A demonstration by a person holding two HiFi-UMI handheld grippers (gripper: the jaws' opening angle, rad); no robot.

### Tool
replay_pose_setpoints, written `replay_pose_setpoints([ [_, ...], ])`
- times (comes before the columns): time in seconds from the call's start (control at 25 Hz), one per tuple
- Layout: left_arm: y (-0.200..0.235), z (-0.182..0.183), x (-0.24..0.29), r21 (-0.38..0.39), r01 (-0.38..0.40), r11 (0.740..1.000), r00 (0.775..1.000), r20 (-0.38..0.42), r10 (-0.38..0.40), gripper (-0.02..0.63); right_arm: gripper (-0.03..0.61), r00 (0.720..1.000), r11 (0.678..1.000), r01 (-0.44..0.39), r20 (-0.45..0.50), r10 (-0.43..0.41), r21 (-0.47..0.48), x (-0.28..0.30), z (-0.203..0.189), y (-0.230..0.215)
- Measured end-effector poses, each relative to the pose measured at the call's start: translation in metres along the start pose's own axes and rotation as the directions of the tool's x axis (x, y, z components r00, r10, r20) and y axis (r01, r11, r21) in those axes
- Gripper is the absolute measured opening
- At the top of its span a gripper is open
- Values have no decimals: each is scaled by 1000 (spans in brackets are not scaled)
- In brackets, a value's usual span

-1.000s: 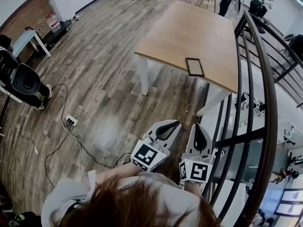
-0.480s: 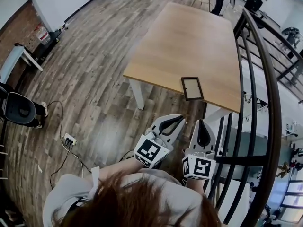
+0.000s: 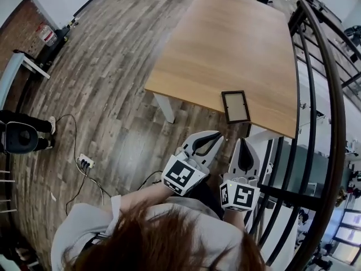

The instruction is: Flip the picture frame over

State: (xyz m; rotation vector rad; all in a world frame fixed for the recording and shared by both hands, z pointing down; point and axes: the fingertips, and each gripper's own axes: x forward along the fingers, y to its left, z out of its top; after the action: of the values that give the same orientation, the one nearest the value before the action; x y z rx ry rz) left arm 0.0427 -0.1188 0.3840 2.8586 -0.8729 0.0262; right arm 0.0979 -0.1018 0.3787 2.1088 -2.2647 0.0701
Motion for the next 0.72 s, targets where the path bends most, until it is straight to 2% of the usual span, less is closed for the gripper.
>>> replay_pose_setpoints([
  [0.12,8,0,9,-7,-10,1000,1000,-6,9,20,15,999,999,-16,-33,18,45,16,-12,-6],
  [0.24,11,-4,15,-16,-25,1000,1000,-14,25,20,15,993,984,-29,-107,49,174,27,-42,-18],
  [0.28,11,-7,16,-20,-30,999,999,-21,30,20,15,991,966,-34,-120,66,255,29,-52,-21],
  [0.32,11,-11,18,-23,-35,999,999,-32,34,20,15,989,929,-39,-121,89,367,31,-62,-25],
  [0.36,12,-14,19,-26,-38,999,998,-43,36,20,17,987,863,-39,-113,111,504,34,-72,-30],
  [0.44,12,-20,21,-32,-41,999,997,-63,39,20,17,989,669,-15,-90,121,743,41,-95,-44],
  [0.48,12,-23,21,-34,-42,999,997,-73,39,20,18,990,586,3,-86,114,810,46,-107,-52],
  [0.52,13,-26,21,-36,-45,998,996,-84,41,20,18,990,529,20,-91,107,848,51,-119,-59],
  [0.56,13,-30,21,-36,-48,998,995,-94,45,20,27,990,491,35,-98,104,870,57,-132,-64],
  [0.6,14,-33,20,-35,-53,998,993,-105,50,20,65,989,453,45,-103,105,891,63,-144,-68],
  [0.64,16,-36,19,-33,-59,998,992,-117,55,20,111,989,402,52,-104,109,914,70,-155,-71],
  [0.72,20,-42,16,-32,-73,997,988,-140,68,20,154,989,281,61,-97,115,958,85,-175,-75],
])
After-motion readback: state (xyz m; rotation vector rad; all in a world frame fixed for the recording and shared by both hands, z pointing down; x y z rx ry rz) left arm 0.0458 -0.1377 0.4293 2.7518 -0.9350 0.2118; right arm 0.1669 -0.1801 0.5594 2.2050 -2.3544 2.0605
